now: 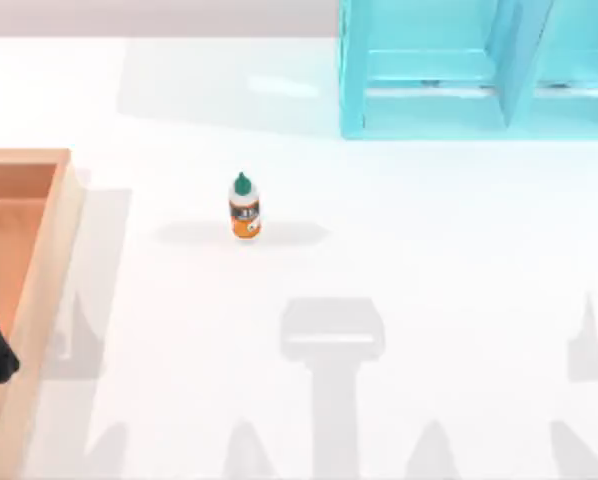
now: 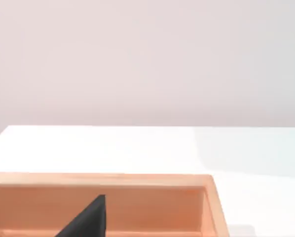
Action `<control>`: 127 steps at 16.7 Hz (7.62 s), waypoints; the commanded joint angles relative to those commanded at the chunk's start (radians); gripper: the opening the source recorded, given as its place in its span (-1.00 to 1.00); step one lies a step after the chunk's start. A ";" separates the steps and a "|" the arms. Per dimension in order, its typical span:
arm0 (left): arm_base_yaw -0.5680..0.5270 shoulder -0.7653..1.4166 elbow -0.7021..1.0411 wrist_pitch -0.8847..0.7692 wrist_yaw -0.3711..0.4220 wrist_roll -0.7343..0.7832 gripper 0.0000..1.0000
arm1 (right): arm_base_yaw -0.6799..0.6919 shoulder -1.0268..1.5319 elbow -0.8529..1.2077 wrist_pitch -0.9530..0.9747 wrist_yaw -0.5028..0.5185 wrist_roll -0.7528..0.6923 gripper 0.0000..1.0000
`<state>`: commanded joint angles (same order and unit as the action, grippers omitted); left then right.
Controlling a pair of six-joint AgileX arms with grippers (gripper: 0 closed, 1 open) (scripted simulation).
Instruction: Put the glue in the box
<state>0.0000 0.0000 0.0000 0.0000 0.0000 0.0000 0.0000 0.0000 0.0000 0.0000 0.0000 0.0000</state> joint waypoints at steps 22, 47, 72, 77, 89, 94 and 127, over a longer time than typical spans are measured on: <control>-0.534 1.457 0.350 1.047 -0.512 -0.066 1.00 | 0.000 0.000 0.000 0.000 0.000 0.000 1.00; -0.779 2.417 0.691 1.600 -0.726 -0.097 1.00 | 0.000 0.000 0.000 0.000 0.000 0.000 1.00; -0.660 2.468 0.876 1.476 -0.607 -0.079 -1.00 | 0.000 0.000 0.000 0.000 0.000 0.000 1.00; -0.660 2.468 0.876 1.476 -0.607 -0.079 -1.00 | 0.000 0.000 0.000 0.000 0.000 0.000 1.00; -0.657 2.120 0.830 1.187 -0.609 -0.075 -1.00 | 0.000 0.000 0.000 0.000 0.000 0.000 1.00; -0.661 2.070 0.821 1.136 -0.610 -0.074 -1.00 | 0.000 0.000 0.000 0.000 0.000 0.000 1.00; 0.587 2.105 1.382 -1.045 1.174 -2.634 -1.00 | 0.000 0.000 0.000 0.000 0.000 0.000 1.00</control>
<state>0.5873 2.1046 1.3817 -1.0452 1.1742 -2.6343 0.0000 0.0000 0.0000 0.0000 0.0000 0.0000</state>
